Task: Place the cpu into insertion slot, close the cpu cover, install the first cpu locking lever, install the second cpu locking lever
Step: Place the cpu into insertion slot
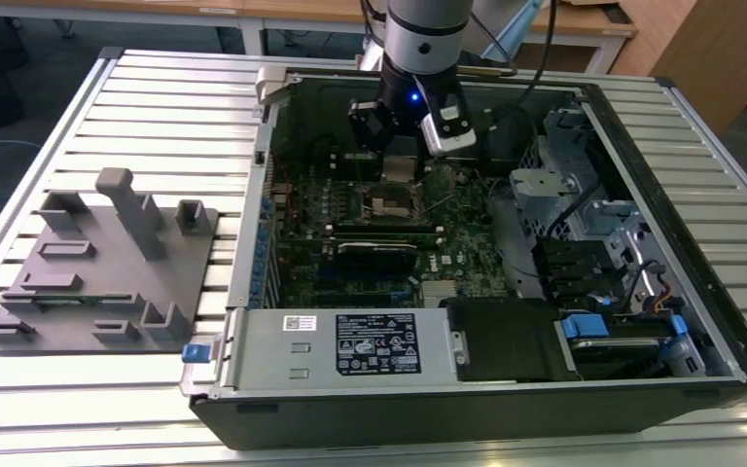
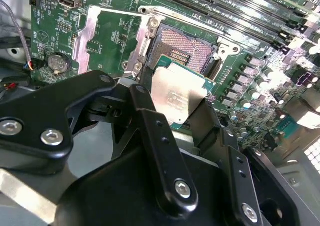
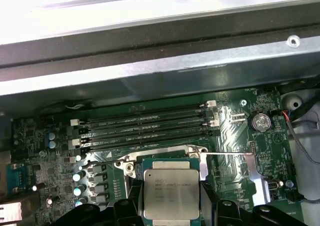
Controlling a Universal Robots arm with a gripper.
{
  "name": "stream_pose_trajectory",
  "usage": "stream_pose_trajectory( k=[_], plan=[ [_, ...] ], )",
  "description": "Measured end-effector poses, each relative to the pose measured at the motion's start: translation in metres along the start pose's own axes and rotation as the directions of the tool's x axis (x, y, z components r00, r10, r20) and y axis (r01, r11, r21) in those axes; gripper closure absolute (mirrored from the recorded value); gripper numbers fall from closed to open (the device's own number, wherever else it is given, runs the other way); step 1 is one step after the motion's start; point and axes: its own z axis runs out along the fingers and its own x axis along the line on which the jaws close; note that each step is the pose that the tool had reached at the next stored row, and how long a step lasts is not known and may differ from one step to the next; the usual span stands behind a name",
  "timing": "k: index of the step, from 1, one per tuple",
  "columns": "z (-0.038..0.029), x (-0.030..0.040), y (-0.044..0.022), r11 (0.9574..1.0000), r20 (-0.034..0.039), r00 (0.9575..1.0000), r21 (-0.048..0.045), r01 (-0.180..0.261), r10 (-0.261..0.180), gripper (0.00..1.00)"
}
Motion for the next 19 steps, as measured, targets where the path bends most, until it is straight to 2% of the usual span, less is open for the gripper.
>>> stream_pose_trajectory(
  k=[10,19],
  plan=[
    [0.0,0.0,0.0,1.0,0.0001,1.0,0.0001,0.0,0.0,0.46],
    [0.0001,0.0,0.0,0.9998,0.002,0.9998,0.0001,-0.022,0.022,0.46]
  ],
)
